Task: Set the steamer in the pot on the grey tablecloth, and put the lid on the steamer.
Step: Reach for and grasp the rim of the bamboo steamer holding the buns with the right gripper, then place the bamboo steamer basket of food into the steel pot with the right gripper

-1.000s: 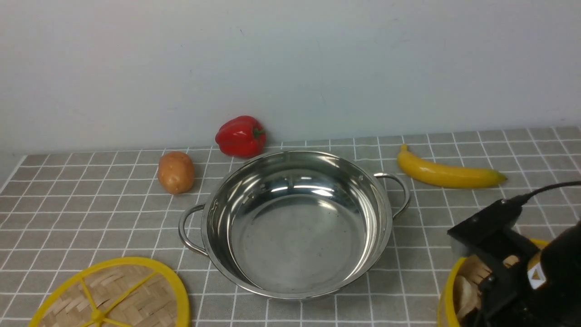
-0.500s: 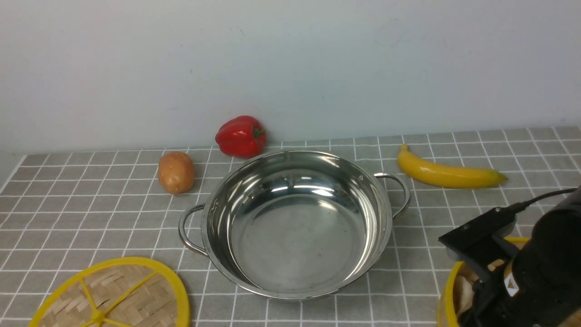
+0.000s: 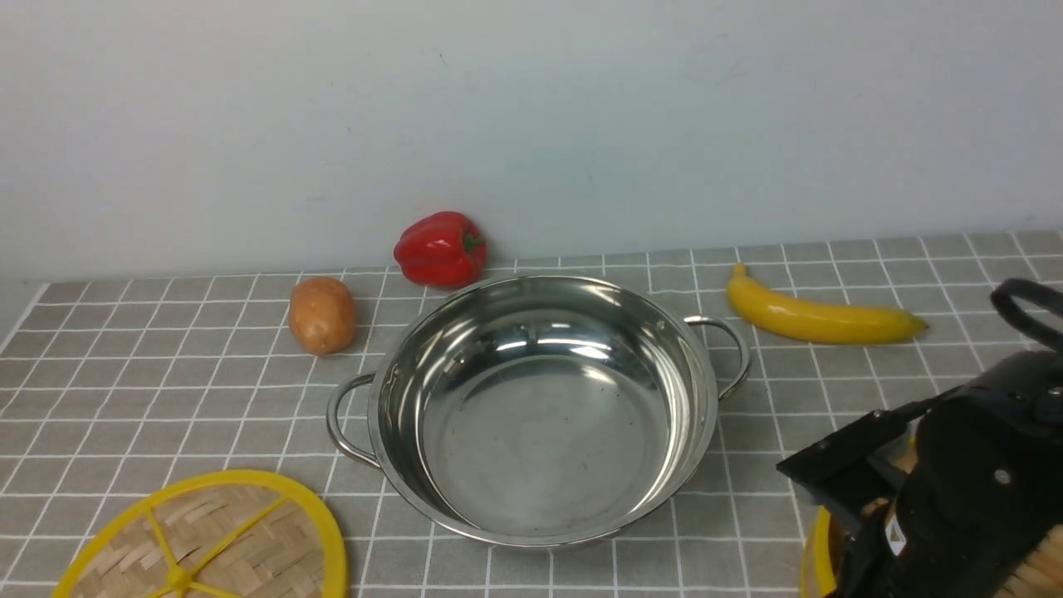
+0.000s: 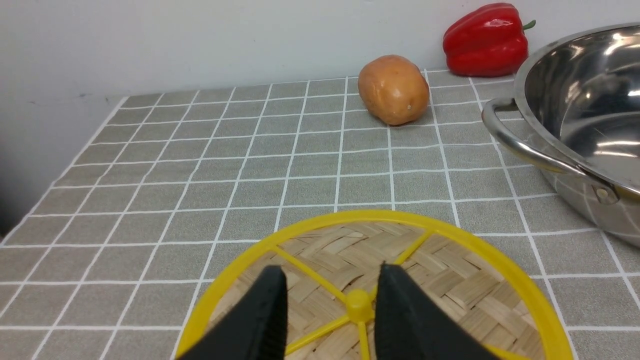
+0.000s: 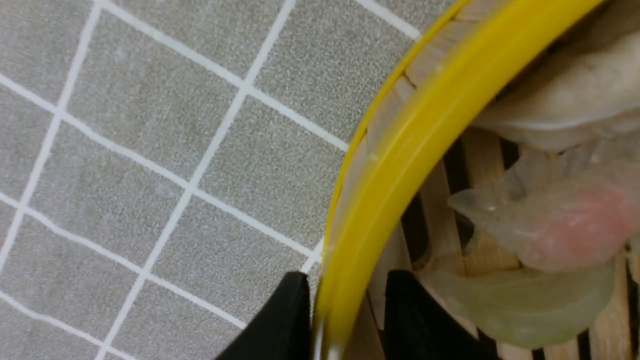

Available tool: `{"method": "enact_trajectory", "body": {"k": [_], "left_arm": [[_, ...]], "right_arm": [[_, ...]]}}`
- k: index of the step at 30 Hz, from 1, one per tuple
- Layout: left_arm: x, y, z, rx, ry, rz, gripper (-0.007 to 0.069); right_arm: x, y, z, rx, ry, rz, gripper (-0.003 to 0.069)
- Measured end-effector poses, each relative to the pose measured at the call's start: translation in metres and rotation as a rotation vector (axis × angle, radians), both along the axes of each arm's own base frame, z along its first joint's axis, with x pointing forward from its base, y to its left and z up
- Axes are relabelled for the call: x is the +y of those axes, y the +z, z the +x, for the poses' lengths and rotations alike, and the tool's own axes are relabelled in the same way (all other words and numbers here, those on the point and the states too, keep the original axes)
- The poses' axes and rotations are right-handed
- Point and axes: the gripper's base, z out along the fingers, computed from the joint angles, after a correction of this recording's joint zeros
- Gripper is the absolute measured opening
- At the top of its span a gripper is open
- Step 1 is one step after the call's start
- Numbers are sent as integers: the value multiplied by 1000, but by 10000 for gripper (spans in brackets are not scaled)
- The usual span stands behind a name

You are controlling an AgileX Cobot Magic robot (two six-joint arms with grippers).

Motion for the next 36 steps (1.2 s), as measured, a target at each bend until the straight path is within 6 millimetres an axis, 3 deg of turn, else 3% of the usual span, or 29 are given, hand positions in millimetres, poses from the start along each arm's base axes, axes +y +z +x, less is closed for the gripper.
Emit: {"method": "enact_trajectory", "body": {"k": [5, 8, 12, 19, 21, 24, 27, 28, 33, 34, 35, 36], "left_arm": [[0, 0, 0, 0, 0, 0, 243], [0, 0, 0, 0, 0, 0, 243], [0, 0, 0, 0, 0, 0, 243], [0, 0, 0, 0, 0, 0, 243], [0, 0, 0, 0, 0, 0, 243], [0, 0, 0, 0, 0, 0, 243], [0, 0, 0, 0, 0, 0, 243], [0, 0, 0, 0, 0, 0, 243], [0, 0, 0, 0, 0, 0, 243], [0, 0, 0, 0, 0, 0, 243], [0, 0, 0, 0, 0, 0, 243], [0, 0, 0, 0, 0, 0, 243]], "right_arm": [[0, 0, 0, 10, 2, -9, 59], [-2, 8, 1, -10, 29, -36, 60], [-3, 39, 5, -57, 46, -38, 69], [-4, 119, 14, -229, 105, -22, 69], [-1, 128, 17, -254, 140, -1, 69], [15, 156, 27, -311, 331, 87, 69], [30, 162, 39, -321, 426, 129, 69], [44, 163, 49, -326, 501, 150, 69], [92, 150, 71, -324, 696, 132, 69], [114, 145, 76, -337, 774, 118, 69], [117, 144, 76, -337, 783, 116, 69], [136, 136, 79, -340, 838, 103, 69]]}}
